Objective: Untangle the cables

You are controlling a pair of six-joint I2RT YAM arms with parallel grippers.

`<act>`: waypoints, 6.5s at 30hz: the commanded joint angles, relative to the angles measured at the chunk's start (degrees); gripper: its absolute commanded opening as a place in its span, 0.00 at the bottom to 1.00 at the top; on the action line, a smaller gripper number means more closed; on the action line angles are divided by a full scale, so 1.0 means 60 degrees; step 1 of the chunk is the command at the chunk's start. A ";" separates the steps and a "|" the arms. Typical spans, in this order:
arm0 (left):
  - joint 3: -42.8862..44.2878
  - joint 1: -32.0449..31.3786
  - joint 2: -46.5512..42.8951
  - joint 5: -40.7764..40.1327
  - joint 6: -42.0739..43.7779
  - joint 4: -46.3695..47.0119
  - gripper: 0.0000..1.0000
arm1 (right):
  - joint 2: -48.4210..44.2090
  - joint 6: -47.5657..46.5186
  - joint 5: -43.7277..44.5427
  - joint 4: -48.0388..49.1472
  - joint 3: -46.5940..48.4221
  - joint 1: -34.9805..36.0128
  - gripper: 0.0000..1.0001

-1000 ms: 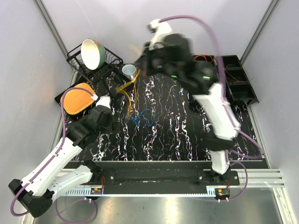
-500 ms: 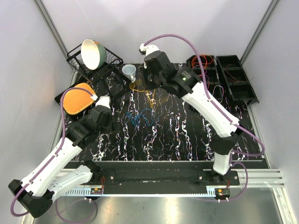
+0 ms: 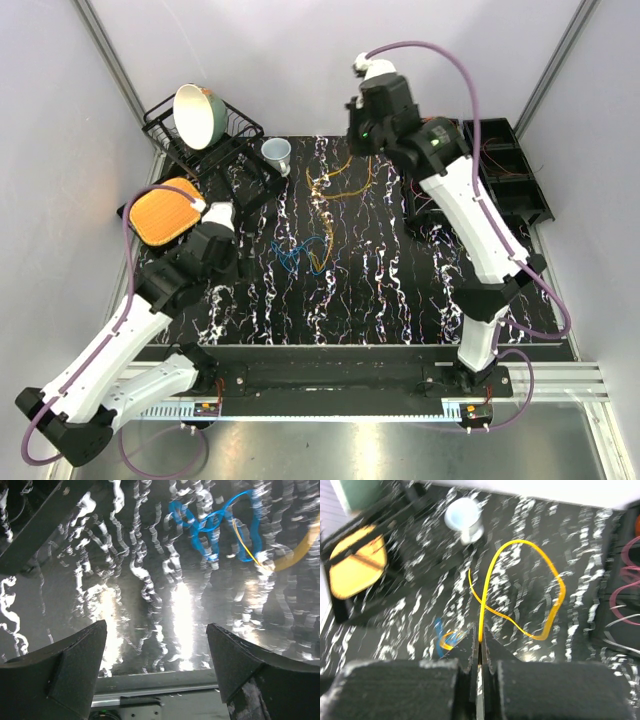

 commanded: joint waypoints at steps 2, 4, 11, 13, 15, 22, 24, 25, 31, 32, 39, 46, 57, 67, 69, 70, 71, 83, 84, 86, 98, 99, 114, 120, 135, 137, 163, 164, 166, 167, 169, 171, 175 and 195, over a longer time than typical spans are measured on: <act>0.3109 0.0033 0.0212 0.1817 -0.0468 0.0453 0.88 | -0.0073 -0.0419 0.0508 0.0206 0.1248 -0.0953 0.00; 0.4051 0.0048 0.0504 0.2565 -0.0846 0.0686 0.91 | -0.0043 -0.0493 0.0626 0.0045 0.1601 -0.1525 0.00; 0.7129 0.0048 0.0565 0.3109 -0.2883 0.3039 0.99 | -0.0146 -0.1049 0.2640 0.0015 0.2656 -0.3093 0.00; 0.7395 0.0048 0.0463 0.3050 -0.3409 0.3672 0.99 | -0.0116 -0.1386 0.3522 0.0059 0.2760 -0.3472 0.00; 0.7542 0.0048 0.0199 0.2876 -0.3675 0.4639 0.99 | -0.0087 -0.1736 0.4549 0.0103 0.2775 -0.3810 0.00; 0.8318 -0.0011 -0.0197 0.2112 -0.3852 0.5666 0.99 | 0.0132 -0.1665 0.4874 0.0176 0.2833 -0.5875 0.00; 0.8217 -0.0040 -0.0343 0.2287 -0.3852 0.6339 0.99 | 0.0278 -0.1825 0.4845 0.0307 0.2994 -0.6403 0.00; 0.8057 -0.0054 -0.0387 0.2274 -0.3881 0.6559 0.99 | 0.0468 -0.1899 0.4830 0.0337 0.3169 -0.6549 0.00; 0.8012 -0.0172 -0.0534 0.1864 -0.3779 0.7218 0.99 | 0.1026 -0.2090 0.4699 0.0557 0.3654 -0.7780 0.00; 0.7997 -0.0201 -0.0505 0.1791 -0.3793 0.7307 0.99 | 0.1041 -0.2133 0.4655 0.0789 0.3610 -0.7897 0.00; 0.7473 -0.0274 -0.0417 0.1746 -0.4173 0.8082 0.99 | 0.1640 -0.2193 0.4026 0.1216 0.3405 -0.8410 0.00; 0.7556 -0.0289 -0.0096 0.1790 -0.4380 0.8380 0.99 | 0.2154 -0.1900 0.3775 0.1217 0.3273 -0.8587 0.00; 0.7893 -0.0289 0.0958 0.2961 -0.5243 0.8480 0.99 | 0.1583 -0.0202 0.4567 0.1012 0.1107 -0.8660 0.00; 0.7630 -0.0289 0.1340 0.4001 -0.6166 0.9359 0.99 | 0.1481 0.2435 0.2885 -0.0424 0.0564 -0.8660 0.00; 0.7674 -0.0289 0.1443 0.4308 -0.6210 0.9373 0.99 | 0.1407 0.2669 0.1904 -0.0424 0.0315 -0.8675 0.00; 0.7718 -0.0289 0.1559 0.4397 -0.6240 0.9374 0.99 | 0.1364 0.2729 0.1509 -0.0439 0.0169 -0.8646 0.00; 0.7776 -0.0289 0.1589 0.4456 -0.6225 0.9200 0.99 | 0.1305 0.2889 0.1418 -0.0453 0.0066 -0.8631 0.00; 0.6548 -0.0260 0.1108 0.4194 -0.5157 0.7676 0.99 | 0.0909 0.3418 0.1723 -0.0877 0.0006 -0.8206 0.00; 0.6184 -0.0274 0.1019 0.4062 -0.5040 0.7602 0.99 | 0.0996 0.3418 0.1913 -0.0965 0.0079 -0.8206 0.00; 0.5801 -0.0274 0.0800 0.3930 -0.4864 0.7411 0.99 | 0.1070 0.3331 0.2747 -0.1112 0.0153 -0.8221 0.00; 0.3195 -0.0260 -0.0870 0.2642 -0.3122 0.5054 0.98 | 0.2197 0.2495 0.4155 -0.1304 0.0447 -0.9114 0.00; 0.3018 -0.0274 -0.0958 0.2539 -0.3018 0.4719 0.98 | 0.2271 0.2466 0.4345 -0.1187 0.0199 -0.9143 0.00; 0.0819 -0.0274 -0.1692 0.1791 -0.2447 0.2242 0.98 | 0.3209 0.0826 0.2751 0.1873 -0.1618 -0.9275 0.00; 0.0731 -0.0274 -0.1574 0.1630 -0.2285 0.1874 0.98 | 0.2755 0.0650 0.2136 0.3175 -0.3594 -0.9392 0.00; 0.0511 -0.0274 -0.1721 0.1497 -0.2270 0.1742 0.98 | 0.2579 0.0137 0.1008 0.3474 -0.3541 -0.9510 0.60; 0.0555 -0.0274 -0.1721 0.1498 -0.2241 0.1655 0.98 | 0.2535 0.0238 0.0992 0.3093 -0.2838 -0.9510 0.81; -0.1480 -0.0260 0.1544 0.0956 -0.2563 0.3000 0.94 | -0.3748 0.2358 -0.4353 0.5198 -1.0348 -0.4972 0.89; -0.1539 -0.0260 0.1792 0.0854 -0.2679 0.3161 0.92 | -0.3865 0.2552 -0.4514 0.5389 -1.0597 -0.4795 0.89; -0.1598 -0.0260 0.2116 0.0736 -0.2840 0.3528 0.90 | -0.4290 0.2947 -0.4750 0.5974 -1.1461 -0.4313 0.89; -0.1671 -0.0260 0.2364 0.0562 -0.3044 0.3659 0.89 | -0.4451 0.3022 -0.4692 0.6166 -1.1724 -0.4165 0.89; -0.1759 -0.0245 0.2555 0.0400 -0.3294 0.4084 0.86 | -0.4949 0.3183 -0.4531 0.6677 -1.2486 -0.3799 0.89; -0.2007 -0.0187 0.2805 0.0282 -0.3617 0.4609 0.85 | -0.5416 0.3213 -0.4196 0.6885 -1.3042 -0.3651 0.89; -0.2184 -0.0070 0.3434 0.0282 -0.3954 0.5227 0.83 | -0.5858 0.3636 -0.4061 0.6858 -1.3514 -0.3621 0.88; -0.1438 0.0385 0.6306 0.0179 -0.3545 0.6722 0.70 | -0.6239 0.3711 -0.5116 0.6593 -1.4422 -0.3606 0.87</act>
